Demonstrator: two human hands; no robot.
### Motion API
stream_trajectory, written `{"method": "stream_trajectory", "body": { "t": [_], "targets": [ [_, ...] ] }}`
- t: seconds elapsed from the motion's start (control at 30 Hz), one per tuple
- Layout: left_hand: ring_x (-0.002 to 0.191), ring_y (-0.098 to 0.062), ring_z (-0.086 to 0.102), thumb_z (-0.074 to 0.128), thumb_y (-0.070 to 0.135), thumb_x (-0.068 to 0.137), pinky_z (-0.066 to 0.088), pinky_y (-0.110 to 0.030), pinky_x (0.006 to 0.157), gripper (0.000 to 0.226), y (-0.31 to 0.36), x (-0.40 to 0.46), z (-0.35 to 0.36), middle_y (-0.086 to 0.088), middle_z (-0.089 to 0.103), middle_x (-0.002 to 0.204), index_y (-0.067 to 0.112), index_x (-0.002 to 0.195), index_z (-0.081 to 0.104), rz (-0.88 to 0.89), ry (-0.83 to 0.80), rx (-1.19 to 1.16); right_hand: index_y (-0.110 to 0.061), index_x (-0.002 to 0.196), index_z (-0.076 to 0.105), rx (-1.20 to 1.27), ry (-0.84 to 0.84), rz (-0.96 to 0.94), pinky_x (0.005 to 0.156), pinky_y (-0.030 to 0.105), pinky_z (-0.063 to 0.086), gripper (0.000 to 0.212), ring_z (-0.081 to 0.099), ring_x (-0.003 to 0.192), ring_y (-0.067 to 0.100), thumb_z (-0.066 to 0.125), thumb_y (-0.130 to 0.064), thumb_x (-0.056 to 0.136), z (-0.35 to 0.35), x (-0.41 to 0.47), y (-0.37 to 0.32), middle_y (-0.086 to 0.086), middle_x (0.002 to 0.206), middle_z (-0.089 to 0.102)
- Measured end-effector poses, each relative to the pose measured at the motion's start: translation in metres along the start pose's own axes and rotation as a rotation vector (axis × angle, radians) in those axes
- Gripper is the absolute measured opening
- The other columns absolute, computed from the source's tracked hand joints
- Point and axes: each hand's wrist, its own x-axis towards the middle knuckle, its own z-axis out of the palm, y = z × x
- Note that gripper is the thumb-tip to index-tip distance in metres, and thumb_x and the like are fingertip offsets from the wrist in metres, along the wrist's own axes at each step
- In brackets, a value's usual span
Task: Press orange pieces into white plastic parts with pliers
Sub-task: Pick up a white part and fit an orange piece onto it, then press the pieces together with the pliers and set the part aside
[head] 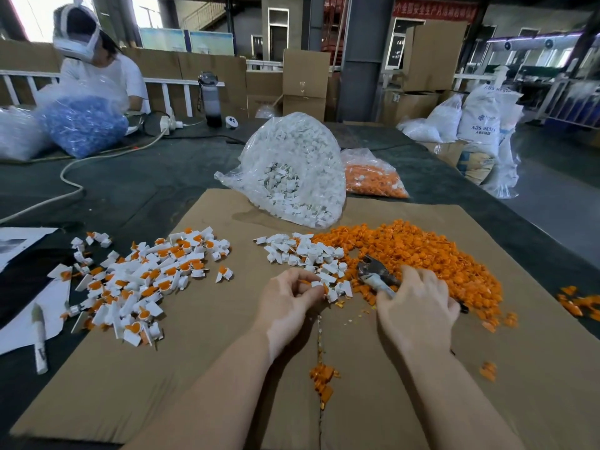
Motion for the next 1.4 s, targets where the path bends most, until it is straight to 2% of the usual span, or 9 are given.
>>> {"method": "stream_trajectory", "body": {
  "t": [0.13, 0.33, 0.47, 0.63, 0.77, 0.9, 1.1, 1.23, 1.4],
  "targets": [
    [0.055, -0.005, 0.05, 0.069, 0.014, 0.083, 0.04, -0.01, 0.054, 0.009, 0.001, 0.001, 0.0, 0.002, 0.057, 0.063, 0.016, 0.091, 0.064, -0.02, 0.002, -0.023, -0.023, 0.127, 0.044, -0.2, -0.399, 0.111, 0.109, 0.055, 0.012, 0.045, 0.028, 0.131, 0.028, 0.048, -0.041, 0.086, -0.011, 0.021, 0.013, 0.009, 0.139, 0.033],
    [0.063, -0.009, 0.059, 0.067, 0.013, 0.084, 0.049, -0.024, 0.068, 0.012, 0.005, 0.002, 0.0, -0.002, 0.061, 0.068, 0.013, 0.096, 0.064, -0.086, -0.002, -0.113, -0.023, 0.114, 0.046, -0.285, -0.35, 0.015, 0.104, 0.05, 0.024, 0.042, 0.036, 0.121, 0.028, 0.053, -0.051, 0.084, -0.016, 0.024, 0.016, 0.008, 0.127, 0.042],
    [0.056, -0.002, 0.061, 0.066, 0.008, 0.085, 0.049, -0.016, 0.057, 0.015, 0.009, 0.003, 0.001, -0.009, 0.063, 0.074, 0.007, 0.1, 0.062, -0.143, 0.012, -0.24, -0.022, 0.096, 0.042, -0.134, -0.274, -0.15, 0.078, 0.034, 0.038, 0.028, 0.05, 0.096, 0.02, 0.049, -0.048, 0.089, -0.027, 0.017, 0.008, 0.0, 0.104, 0.055],
    [0.052, -0.01, 0.06, 0.064, 0.002, 0.085, 0.049, -0.018, 0.049, 0.013, 0.015, 0.004, 0.001, -0.011, 0.065, 0.071, 0.004, 0.098, 0.06, -0.233, 0.065, -0.465, -0.014, 0.083, 0.054, 0.207, -0.578, -0.228, 0.058, 0.03, 0.034, 0.034, 0.051, 0.076, 0.02, 0.042, -0.044, 0.094, -0.036, 0.007, -0.017, 0.003, 0.087, 0.052],
    [0.059, -0.014, 0.063, 0.063, 0.001, 0.085, 0.053, -0.023, 0.054, 0.014, 0.014, 0.005, 0.0, -0.013, 0.066, 0.077, 0.003, 0.099, 0.061, -0.261, 0.104, -0.477, -0.012, 0.067, 0.046, 0.399, -0.788, -0.171, 0.056, 0.03, 0.027, 0.035, 0.038, 0.056, 0.02, 0.047, -0.037, 0.093, -0.04, 0.0, -0.023, 0.007, 0.065, 0.044],
    [0.046, -0.009, 0.062, 0.061, -0.005, 0.085, 0.052, -0.021, 0.046, 0.01, 0.016, 0.005, 0.001, -0.009, 0.063, 0.064, 0.001, 0.094, 0.06, -0.285, 0.142, -0.539, -0.014, 0.064, 0.044, 0.485, -0.906, -0.118, 0.047, 0.025, 0.029, 0.035, 0.039, 0.048, 0.018, 0.045, -0.033, 0.093, -0.042, 0.0, -0.022, 0.0, 0.048, 0.043],
    [0.049, -0.009, 0.062, 0.06, -0.004, 0.086, 0.053, -0.021, 0.048, 0.008, 0.016, 0.004, 0.0, -0.01, 0.063, 0.067, 0.002, 0.091, 0.061, -0.302, 0.141, -0.517, -0.014, 0.076, 0.053, 0.434, -0.948, -0.124, 0.052, 0.025, 0.041, 0.031, 0.056, 0.054, 0.016, 0.039, -0.035, 0.095, -0.041, -0.002, -0.027, 0.0, 0.057, 0.061],
    [0.052, -0.009, 0.063, 0.059, -0.004, 0.086, 0.053, -0.021, 0.049, 0.01, 0.017, 0.004, 0.0, -0.012, 0.065, 0.071, 0.003, 0.092, 0.061, -0.31, 0.14, -0.508, -0.018, 0.073, 0.043, 0.31, -0.793, -0.221, 0.052, 0.025, 0.031, 0.031, 0.043, 0.056, 0.013, 0.042, -0.04, 0.096, -0.035, -0.008, -0.03, -0.002, 0.066, 0.047],
    [0.056, -0.01, 0.064, 0.058, -0.003, 0.087, 0.053, -0.02, 0.051, 0.01, 0.018, 0.003, -0.001, -0.01, 0.066, 0.072, 0.005, 0.092, 0.061, -0.305, 0.138, -0.493, -0.023, 0.075, 0.04, 0.291, -0.716, -0.217, 0.052, 0.025, 0.03, 0.029, 0.042, 0.061, 0.011, 0.043, -0.044, 0.096, -0.026, -0.014, -0.032, -0.003, 0.074, 0.046]
  ]
}}
